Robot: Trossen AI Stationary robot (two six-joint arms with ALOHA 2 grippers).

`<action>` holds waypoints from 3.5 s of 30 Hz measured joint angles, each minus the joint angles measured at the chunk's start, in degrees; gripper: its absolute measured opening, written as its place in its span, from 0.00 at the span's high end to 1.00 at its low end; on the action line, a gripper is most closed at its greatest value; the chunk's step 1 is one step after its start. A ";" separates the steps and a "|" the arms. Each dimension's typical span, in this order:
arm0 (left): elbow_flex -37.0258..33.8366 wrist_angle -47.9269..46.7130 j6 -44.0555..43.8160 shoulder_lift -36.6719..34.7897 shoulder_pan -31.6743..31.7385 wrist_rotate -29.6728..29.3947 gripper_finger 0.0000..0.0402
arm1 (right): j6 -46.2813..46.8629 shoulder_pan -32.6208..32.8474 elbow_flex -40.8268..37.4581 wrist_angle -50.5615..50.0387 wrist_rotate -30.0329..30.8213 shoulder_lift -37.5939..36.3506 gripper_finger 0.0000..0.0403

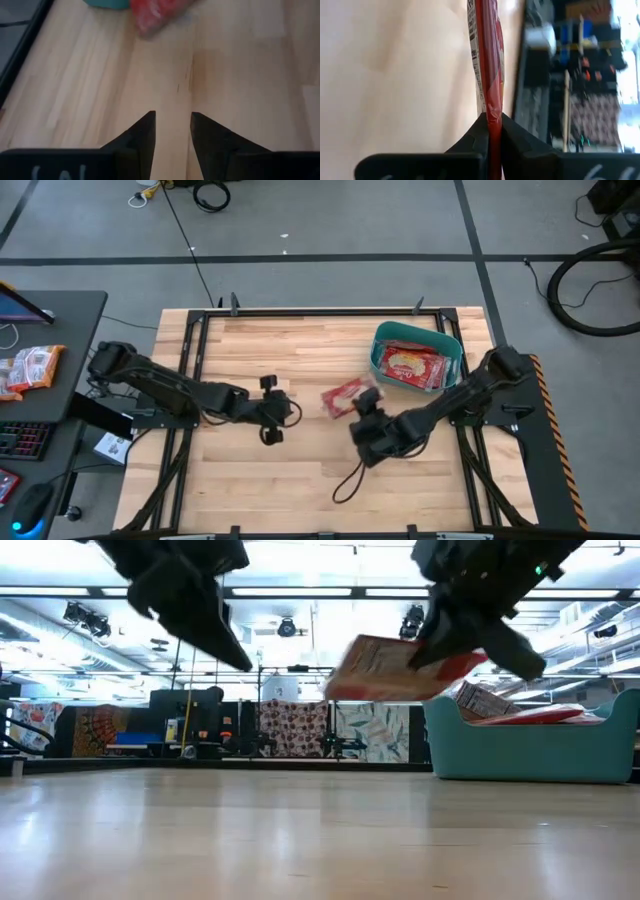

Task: Sort popcorn bags into baskets
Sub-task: Put the red popcorn bag into the green container, then return to Home Position

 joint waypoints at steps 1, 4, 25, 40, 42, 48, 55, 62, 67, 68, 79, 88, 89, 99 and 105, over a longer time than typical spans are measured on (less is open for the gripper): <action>0.04 -0.27 -0.02 -0.83 0.00 -0.10 0.68 | 2.68 -0.19 0.00 -2.92 1.05 -1.23 0.93; 0.03 -1.06 -0.04 -3.41 0.00 -0.33 0.68 | 9.38 -0.96 0.00 -10.49 3.66 -4.60 0.92; 0.08 -3.94 -1.59 -6.01 0.02 -1.04 0.68 | 52.29 -7.75 -2.55 -53.26 -8.09 -12.98 0.93; 0.08 -3.76 -1.59 -6.01 0.20 -1.04 0.68 | 56.24 -16.76 -10.50 -50.31 -12.64 -14.64 0.70; 0.10 -3.64 -1.55 -6.01 0.20 -1.04 0.68 | 52.75 -17.30 -10.49 -47.43 -15.75 -15.96 0.65; 0.13 -3.51 -1.57 -6.01 0.20 -1.02 0.68 | 50.66 -17.77 -8.69 -45.94 -22.22 -21.04 0.56; 0.13 -3.43 0.60 -6.02 0.04 2.89 0.68 | 49.88 -12.83 -5.94 -36.75 -19.14 -28.11 0.55; -1.07 -1.50 1.86 -8.89 -0.61 6.04 0.68 | 46.14 -9.28 -14.14 -20.03 -18.00 -40.68 0.55; -9.07 7.18 1.26 -15.16 -0.66 6.02 0.68 | 40.93 -8.23 -22.75 -4.53 -19.05 -49.62 0.55; -10.73 8.39 0.66 -16.76 -0.51 6.04 0.68 | 39.35 -8.22 -24.67 -0.96 -19.71 -51.34 0.55; -23.94 16.50 -1.61 -36.21 1.93 3.90 0.68 | 25.30 -16.08 -41.08 25.64 -29.74 -69.72 0.58; -31.93 18.78 0.41 -53.43 3.69 0.56 0.68 | 19.38 -23.21 -48.19 32.97 -34.00 -85.04 0.63; -32.86 18.65 0.66 -55.43 3.69 0.38 0.68 | 18.86 -23.70 -48.82 33.89 -34.02 -86.48 0.63; -38.83 17.13 2.75 -68.87 3.63 -0.14 0.68 | 14.58 -28.34 -52.14 35.14 -35.07 -97.88 0.63; -39.39 11.60 4.40 -74.72 3.63 0.16 0.68 | 15.66 -29.63 -55.81 41.12 -35.28 -97.83 0.63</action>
